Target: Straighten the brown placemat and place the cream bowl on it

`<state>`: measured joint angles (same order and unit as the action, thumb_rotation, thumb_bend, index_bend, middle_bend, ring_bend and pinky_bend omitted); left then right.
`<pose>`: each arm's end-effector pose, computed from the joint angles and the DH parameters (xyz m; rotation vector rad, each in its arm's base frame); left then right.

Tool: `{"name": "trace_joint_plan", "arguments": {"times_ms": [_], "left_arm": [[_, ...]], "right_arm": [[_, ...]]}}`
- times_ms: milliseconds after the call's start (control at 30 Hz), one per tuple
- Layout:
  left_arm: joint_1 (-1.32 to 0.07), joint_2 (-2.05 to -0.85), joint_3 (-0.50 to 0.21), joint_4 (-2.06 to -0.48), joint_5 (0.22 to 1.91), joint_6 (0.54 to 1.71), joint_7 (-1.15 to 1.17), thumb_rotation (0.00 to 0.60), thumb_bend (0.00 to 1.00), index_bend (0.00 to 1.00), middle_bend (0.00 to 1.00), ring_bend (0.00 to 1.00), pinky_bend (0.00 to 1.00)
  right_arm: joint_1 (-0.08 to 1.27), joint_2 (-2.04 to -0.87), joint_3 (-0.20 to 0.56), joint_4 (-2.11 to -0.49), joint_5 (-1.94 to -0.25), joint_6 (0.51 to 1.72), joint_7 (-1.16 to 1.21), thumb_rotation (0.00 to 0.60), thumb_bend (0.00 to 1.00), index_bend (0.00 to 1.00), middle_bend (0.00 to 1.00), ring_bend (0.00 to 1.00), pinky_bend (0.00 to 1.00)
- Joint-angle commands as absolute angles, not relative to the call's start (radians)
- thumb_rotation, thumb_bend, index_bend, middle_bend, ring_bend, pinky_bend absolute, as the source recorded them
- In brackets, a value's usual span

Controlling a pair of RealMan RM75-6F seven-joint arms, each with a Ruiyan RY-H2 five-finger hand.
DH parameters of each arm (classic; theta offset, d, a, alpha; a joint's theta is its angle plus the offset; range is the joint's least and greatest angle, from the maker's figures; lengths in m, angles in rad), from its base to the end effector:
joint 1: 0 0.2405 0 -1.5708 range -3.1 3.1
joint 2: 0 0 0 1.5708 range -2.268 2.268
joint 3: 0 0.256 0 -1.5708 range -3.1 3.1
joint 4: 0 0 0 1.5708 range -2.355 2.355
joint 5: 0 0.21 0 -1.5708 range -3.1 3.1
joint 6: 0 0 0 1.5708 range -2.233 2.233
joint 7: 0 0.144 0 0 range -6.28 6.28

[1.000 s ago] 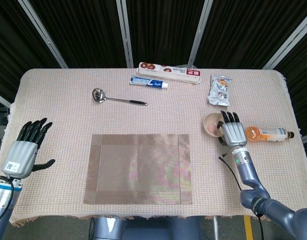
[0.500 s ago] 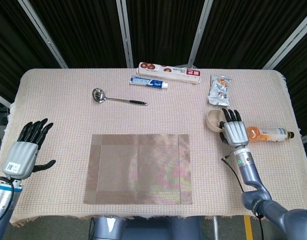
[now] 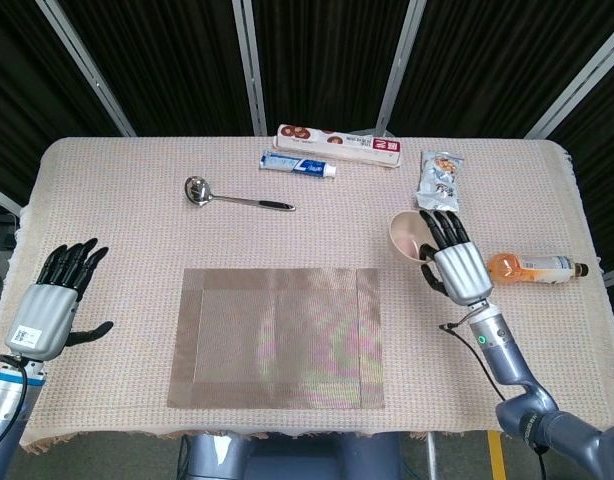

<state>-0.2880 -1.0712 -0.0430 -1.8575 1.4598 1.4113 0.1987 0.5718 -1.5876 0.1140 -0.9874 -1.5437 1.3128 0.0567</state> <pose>-0.2316 0.2261 0.1444 -1.5521 -0.8445 -0.9917 -0.2422 -0.3478 0.0472 1.6906 -0.5762 1.0980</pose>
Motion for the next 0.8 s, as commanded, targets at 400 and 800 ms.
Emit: {"name": "trace_joint_plan", "arguments": {"times_ms": [400,800], "left_arm": [[-0.288,-1.075,-0.052,-1.843,1.446,1.393,0.195,0.600,0.00,0.00,0.00,0.00,0.00],[-0.285,-1.078,-0.058,-1.834,1.436,1.383,0.199,0.600,0.00,0.00,0.00,0.00,0.00]], "right_arm": [[0.738,-1.563,0.033,-1.145,-1.808,1.266,-0.013,0.600,0.48,0.75,0.00,0.00,0.00],[0.824,-1.687,0.007,-1.125,-1.866,1.162,-0.116,0.600,0.47,0.77,0.00,0.00,0.00]]}}
